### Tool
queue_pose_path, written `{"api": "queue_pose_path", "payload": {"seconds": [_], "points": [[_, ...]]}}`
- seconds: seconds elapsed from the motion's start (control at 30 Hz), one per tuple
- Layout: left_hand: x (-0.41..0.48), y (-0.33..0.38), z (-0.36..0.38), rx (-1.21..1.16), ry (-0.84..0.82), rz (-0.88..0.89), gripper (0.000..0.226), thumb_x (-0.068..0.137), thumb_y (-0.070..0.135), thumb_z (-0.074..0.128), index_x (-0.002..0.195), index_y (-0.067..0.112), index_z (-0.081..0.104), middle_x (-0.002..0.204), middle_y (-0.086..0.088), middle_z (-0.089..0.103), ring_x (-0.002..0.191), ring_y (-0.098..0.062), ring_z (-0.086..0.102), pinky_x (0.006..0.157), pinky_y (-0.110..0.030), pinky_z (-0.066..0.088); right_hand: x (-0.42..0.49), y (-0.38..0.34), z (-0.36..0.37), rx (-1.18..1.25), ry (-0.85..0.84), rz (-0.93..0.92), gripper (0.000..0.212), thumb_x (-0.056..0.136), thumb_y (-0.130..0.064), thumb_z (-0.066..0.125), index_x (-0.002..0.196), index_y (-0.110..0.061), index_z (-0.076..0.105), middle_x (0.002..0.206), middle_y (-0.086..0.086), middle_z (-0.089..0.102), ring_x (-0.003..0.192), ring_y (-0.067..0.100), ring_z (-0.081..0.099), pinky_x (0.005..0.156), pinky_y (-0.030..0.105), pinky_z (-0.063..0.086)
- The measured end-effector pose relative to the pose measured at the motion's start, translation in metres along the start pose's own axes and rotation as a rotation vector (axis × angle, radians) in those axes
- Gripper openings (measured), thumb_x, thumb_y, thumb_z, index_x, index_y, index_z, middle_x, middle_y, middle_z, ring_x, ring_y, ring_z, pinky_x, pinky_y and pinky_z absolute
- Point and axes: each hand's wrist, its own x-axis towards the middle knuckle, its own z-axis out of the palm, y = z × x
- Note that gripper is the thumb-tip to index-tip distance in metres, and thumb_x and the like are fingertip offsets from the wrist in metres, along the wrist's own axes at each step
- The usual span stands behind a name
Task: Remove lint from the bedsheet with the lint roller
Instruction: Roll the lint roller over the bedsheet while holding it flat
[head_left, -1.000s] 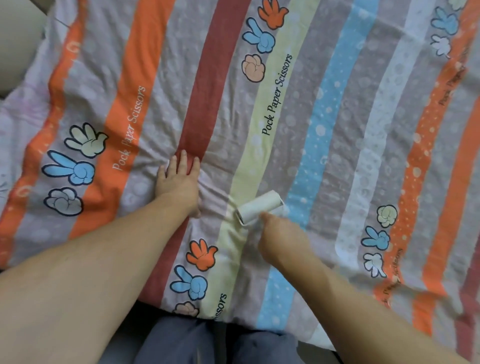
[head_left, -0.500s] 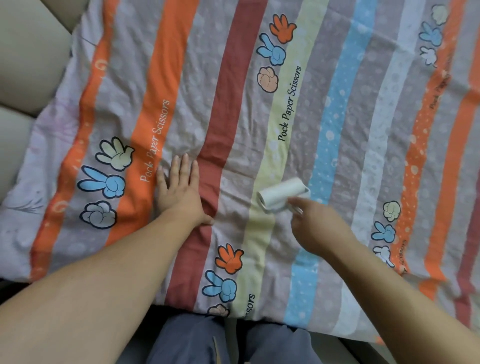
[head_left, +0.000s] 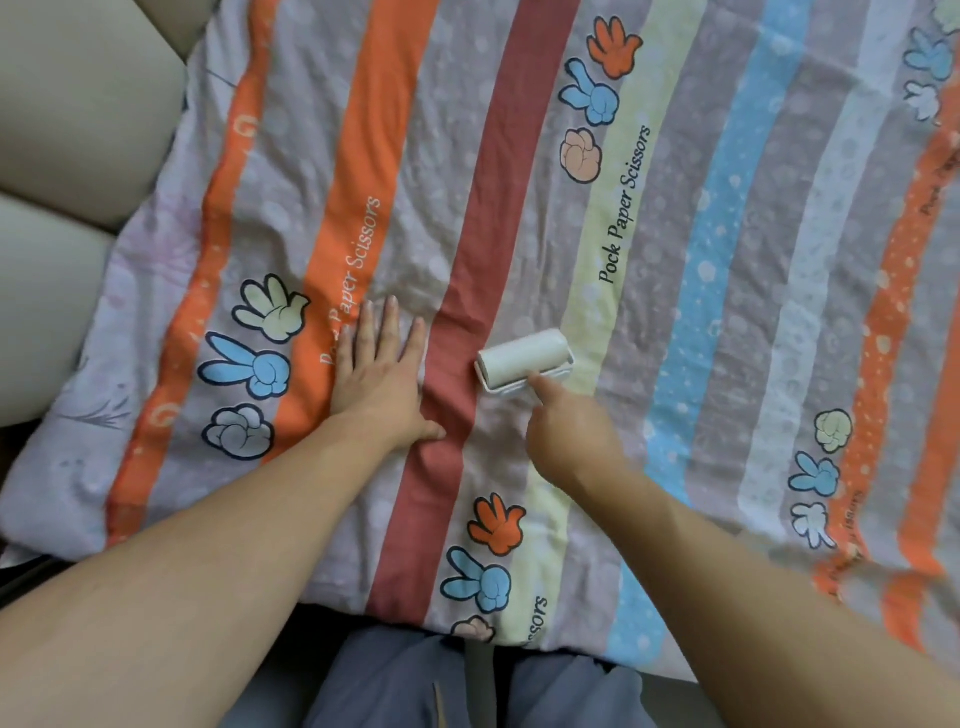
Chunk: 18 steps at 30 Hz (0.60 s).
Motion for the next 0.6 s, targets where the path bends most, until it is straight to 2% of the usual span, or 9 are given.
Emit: {"api": "queue_pose_path", "payload": {"seconds": [0.17, 0.3, 0.43, 0.5, 0.57, 0.6], "points": [[0.000, 0.002, -0.001, 0.026, -0.024, -0.016, 0.150, 0.060, 0.081, 0.075, 0.157, 0.022, -0.023, 0.159, -0.013, -0.040, 0.145, -0.035, -0.039, 0.122, -0.055, -0.012, -0.046, 0.039, 0.022, -0.098, -0.086, 0.045, 0.054, 0.091, -0.013, 0.039, 0.142, -0.030, 0.038, 0.108, 0.010, 0.065, 0.094, 0.028, 0.061, 0.069, 0.033, 0.048], [-0.002, -0.001, -0.003, 0.051, -0.018, -0.012, 0.151, 0.058, 0.083, 0.074, 0.157, 0.024, -0.023, 0.159, -0.012, -0.039, 0.144, -0.033, -0.040, 0.119, -0.062, -0.013, -0.069, 0.059, 0.028, -0.072, -0.139, 0.097, 0.057, 0.093, -0.016, 0.038, 0.147, -0.034, 0.034, 0.123, 0.008, 0.061, 0.102, 0.027, 0.061, 0.076, 0.035, 0.050], [-0.004, -0.007, -0.006, 0.077, -0.029, 0.011, 0.145, 0.059, 0.091, 0.063, 0.157, 0.026, -0.023, 0.160, -0.010, -0.038, 0.144, -0.031, -0.041, 0.114, -0.067, -0.020, -0.071, 0.051, 0.002, -0.158, -0.125, 0.081, 0.046, 0.093, -0.018, 0.041, 0.135, -0.034, 0.048, 0.120, 0.003, 0.065, 0.104, 0.026, 0.061, 0.077, 0.033, 0.049], [-0.004, -0.012, -0.008, 0.044, 0.011, 0.037, 0.122, 0.074, 0.093, 0.043, 0.159, 0.028, -0.016, 0.163, -0.008, -0.034, 0.147, -0.028, -0.038, 0.114, -0.064, -0.022, -0.071, 0.035, -0.021, -0.139, -0.061, 0.062, 0.044, 0.093, -0.019, 0.043, 0.133, -0.035, 0.050, 0.118, 0.005, 0.066, 0.101, 0.027, 0.062, 0.074, 0.034, 0.049], [-0.002, -0.020, -0.009, 0.018, 0.090, 0.061, 0.085, 0.094, 0.077, 0.022, 0.161, 0.031, -0.004, 0.166, -0.006, -0.027, 0.150, -0.026, -0.032, 0.118, -0.061, -0.018, -0.063, 0.011, -0.040, -0.086, 0.018, -0.012, 0.046, 0.094, -0.019, 0.044, 0.137, -0.034, 0.047, 0.117, 0.008, 0.066, 0.100, 0.030, 0.062, 0.074, 0.036, 0.050], [-0.001, -0.025, -0.009, 0.020, 0.126, 0.059, 0.073, 0.101, 0.065, 0.019, 0.162, 0.032, -0.001, 0.166, -0.005, -0.025, 0.151, -0.026, -0.029, 0.120, -0.060, -0.015, -0.055, -0.004, -0.047, -0.046, 0.054, -0.057, 0.047, 0.095, -0.019, 0.044, 0.140, -0.034, 0.046, 0.119, 0.009, 0.066, 0.103, 0.031, 0.061, 0.077, 0.036, 0.050]]}}
